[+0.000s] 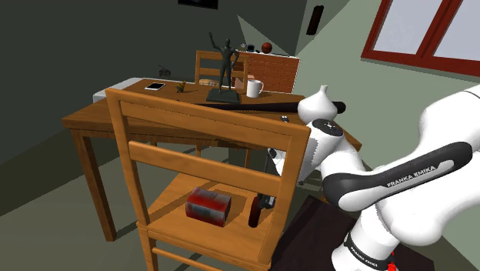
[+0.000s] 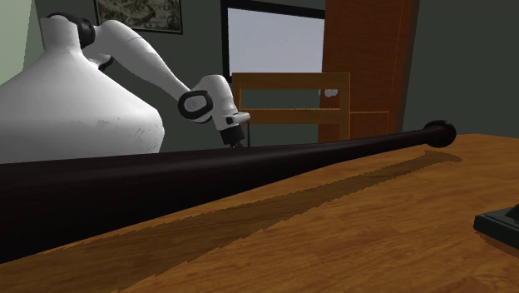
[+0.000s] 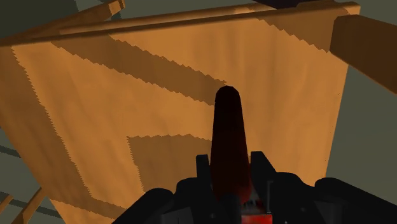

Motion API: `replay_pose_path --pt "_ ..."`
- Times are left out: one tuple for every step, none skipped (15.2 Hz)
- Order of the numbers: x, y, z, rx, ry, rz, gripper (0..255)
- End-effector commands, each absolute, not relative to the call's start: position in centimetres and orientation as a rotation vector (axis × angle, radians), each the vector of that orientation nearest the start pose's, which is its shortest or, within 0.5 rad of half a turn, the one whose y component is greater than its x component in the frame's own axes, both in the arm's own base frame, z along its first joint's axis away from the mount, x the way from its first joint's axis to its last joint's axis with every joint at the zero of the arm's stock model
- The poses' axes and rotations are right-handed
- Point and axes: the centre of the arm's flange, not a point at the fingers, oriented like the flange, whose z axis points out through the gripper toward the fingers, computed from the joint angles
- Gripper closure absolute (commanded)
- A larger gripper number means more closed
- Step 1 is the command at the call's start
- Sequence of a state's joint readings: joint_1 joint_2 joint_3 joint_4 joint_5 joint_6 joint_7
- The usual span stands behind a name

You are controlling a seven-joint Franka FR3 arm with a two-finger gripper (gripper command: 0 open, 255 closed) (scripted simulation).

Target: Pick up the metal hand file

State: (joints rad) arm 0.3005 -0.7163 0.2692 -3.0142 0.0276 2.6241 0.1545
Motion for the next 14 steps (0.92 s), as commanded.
replay_pose_path --pt "27.5 15.5 36.2 -3.093 -0.558 -0.544 255" --pt "27.5 15.5 36.7 -3.093 -0.558 -0.544 255" --pt "27.5 15.5 37.3 -3.093 -0.558 -0.544 255" --pt "27.5 15.5 37.8 -3.093 -0.558 -0.544 255" --pt "27.5 15.5 38.3 -3.093 -0.558 -0.544 255" --pt "27.5 15.5 38.9 -3.093 -0.558 -0.544 255" --pt "27.5 15.5 39.4 -3.093 -0.558 -0.544 255" --pt "27.5 15.5 39.9 -3.093 -0.558 -0.544 255" --pt "27.5 15.5 40.4 -3.093 -0.558 -0.544 255" --pt "27.5 15.5 41.0 -3.093 -0.558 -0.544 255" --pt "27.5 15.5 41.5 -3.093 -0.558 -0.544 255" --pt "27.5 15.5 42.0 -3.093 -0.558 -0.544 255" --pt "27.5 15.5 42.1 -3.093 -0.558 -0.544 255" --pt "27.5 15.5 42.1 -3.093 -0.558 -0.544 255"
